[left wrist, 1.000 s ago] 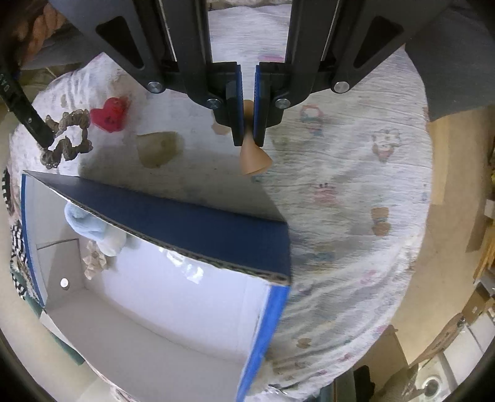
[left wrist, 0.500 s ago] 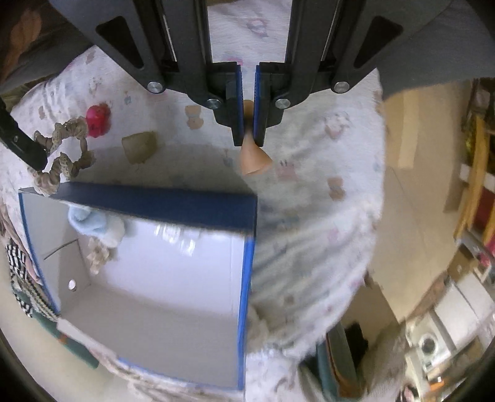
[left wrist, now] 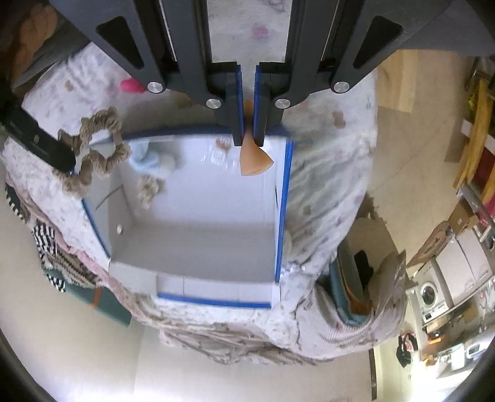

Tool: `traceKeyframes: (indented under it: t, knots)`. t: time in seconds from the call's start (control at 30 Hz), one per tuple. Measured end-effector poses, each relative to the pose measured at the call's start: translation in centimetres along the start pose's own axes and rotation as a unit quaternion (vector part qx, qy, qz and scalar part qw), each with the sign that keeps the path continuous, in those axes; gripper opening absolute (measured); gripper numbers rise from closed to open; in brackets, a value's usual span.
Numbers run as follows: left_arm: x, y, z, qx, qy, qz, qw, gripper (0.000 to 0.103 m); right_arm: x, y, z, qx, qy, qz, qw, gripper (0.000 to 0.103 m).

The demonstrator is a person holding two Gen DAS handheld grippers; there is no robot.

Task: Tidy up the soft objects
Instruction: 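Carry the orange sponge and lace scrunchie over the box with both tools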

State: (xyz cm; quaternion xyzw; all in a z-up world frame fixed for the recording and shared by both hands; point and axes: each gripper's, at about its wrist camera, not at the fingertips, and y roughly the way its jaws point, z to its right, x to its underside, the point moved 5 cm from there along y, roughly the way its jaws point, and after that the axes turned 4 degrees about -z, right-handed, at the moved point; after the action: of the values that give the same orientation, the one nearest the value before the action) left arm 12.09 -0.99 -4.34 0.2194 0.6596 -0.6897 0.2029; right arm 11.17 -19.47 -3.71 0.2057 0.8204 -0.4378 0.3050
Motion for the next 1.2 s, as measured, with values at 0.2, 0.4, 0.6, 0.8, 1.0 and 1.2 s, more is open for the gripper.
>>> traceKeyframes:
  t: [0.2, 0.4, 0.6, 0.8, 1.0, 1.2]
  knots:
    - [-3.1, -0.1, 0.2, -0.012, 0.013, 0.008, 0.9998, 0.005, -2.6, -1.1, 0.5, 0.001, 0.005, 0.032, 0.999, 0.010]
    - [-5.1, 1.2, 0.4, -0.014, 0.013, -0.001, 0.9998, 0.005, -5.2, -0.7, 2.0, 0.003, 0.009, 0.043, 0.999, 0.010]
    - [-7.0, 2.7, 1.2, -0.016, 0.026, -0.005, 0.9995, 0.005, -7.4, 0.6, 3.8, 0.021, -0.002, 0.043, 0.999, 0.010]
    - [-8.9, 4.5, 2.2, -0.023, 0.045, -0.001, 0.9987, 0.005, -8.9, 2.6, 6.2, 0.040, -0.001, 0.032, 0.999, 0.010]
    - [-9.7, 7.2, 3.0, -0.024, 0.052, -0.010, 0.9983, 0.005, -9.6, 4.7, 7.6, 0.052, 0.005, 0.016, 0.998, 0.010]
    - [-8.9, 10.2, 3.6, -0.025, 0.053, -0.026, 0.9979, 0.005, -9.1, 6.3, 8.0, 0.064, 0.015, -0.004, 0.998, 0.010]
